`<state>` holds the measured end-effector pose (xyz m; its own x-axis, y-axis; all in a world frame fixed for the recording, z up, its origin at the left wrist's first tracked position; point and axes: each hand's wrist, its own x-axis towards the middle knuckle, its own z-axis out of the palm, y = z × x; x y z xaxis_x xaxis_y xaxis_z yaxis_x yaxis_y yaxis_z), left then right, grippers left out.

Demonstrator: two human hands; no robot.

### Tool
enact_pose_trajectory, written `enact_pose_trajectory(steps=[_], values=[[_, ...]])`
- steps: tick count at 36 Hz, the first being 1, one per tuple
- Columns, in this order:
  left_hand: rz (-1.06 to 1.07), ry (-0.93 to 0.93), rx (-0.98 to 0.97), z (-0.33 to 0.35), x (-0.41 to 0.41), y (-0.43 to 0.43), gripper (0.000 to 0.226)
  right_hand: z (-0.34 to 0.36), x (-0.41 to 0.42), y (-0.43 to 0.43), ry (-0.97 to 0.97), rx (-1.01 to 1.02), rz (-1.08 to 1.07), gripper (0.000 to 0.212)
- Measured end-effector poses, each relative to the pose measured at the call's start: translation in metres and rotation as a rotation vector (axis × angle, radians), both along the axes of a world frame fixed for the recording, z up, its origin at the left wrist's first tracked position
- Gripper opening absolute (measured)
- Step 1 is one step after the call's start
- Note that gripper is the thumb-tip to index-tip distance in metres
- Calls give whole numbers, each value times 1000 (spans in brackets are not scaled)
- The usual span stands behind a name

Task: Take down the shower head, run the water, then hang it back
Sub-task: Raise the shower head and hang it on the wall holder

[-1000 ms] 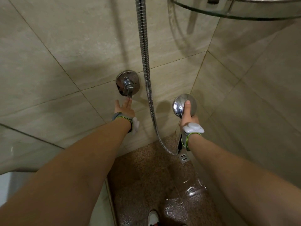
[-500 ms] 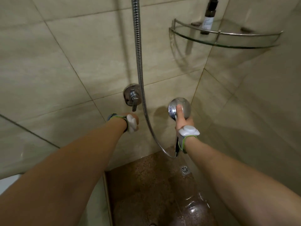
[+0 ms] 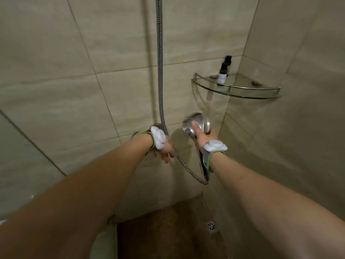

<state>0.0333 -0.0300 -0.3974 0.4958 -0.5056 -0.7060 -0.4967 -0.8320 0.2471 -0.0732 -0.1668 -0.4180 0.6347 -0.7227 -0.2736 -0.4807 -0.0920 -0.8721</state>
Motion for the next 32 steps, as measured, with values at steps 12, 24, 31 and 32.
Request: enact_pose_trajectory(steps=[12,24,31,32], values=[[16,-316,-377,54,-35,-25,47,73,-7,-9,55,-141,55,87],[114,-515,-605,67,-35,-56,24,119,-8,-13,-151,34,116,56],[116,-537,-449,95,-20,-61,21,154,-17,-57,-19,-378,134,129],[116,-541,-443,98,-17,-62,23,162,-22,-59,-56,-390,167,128]])
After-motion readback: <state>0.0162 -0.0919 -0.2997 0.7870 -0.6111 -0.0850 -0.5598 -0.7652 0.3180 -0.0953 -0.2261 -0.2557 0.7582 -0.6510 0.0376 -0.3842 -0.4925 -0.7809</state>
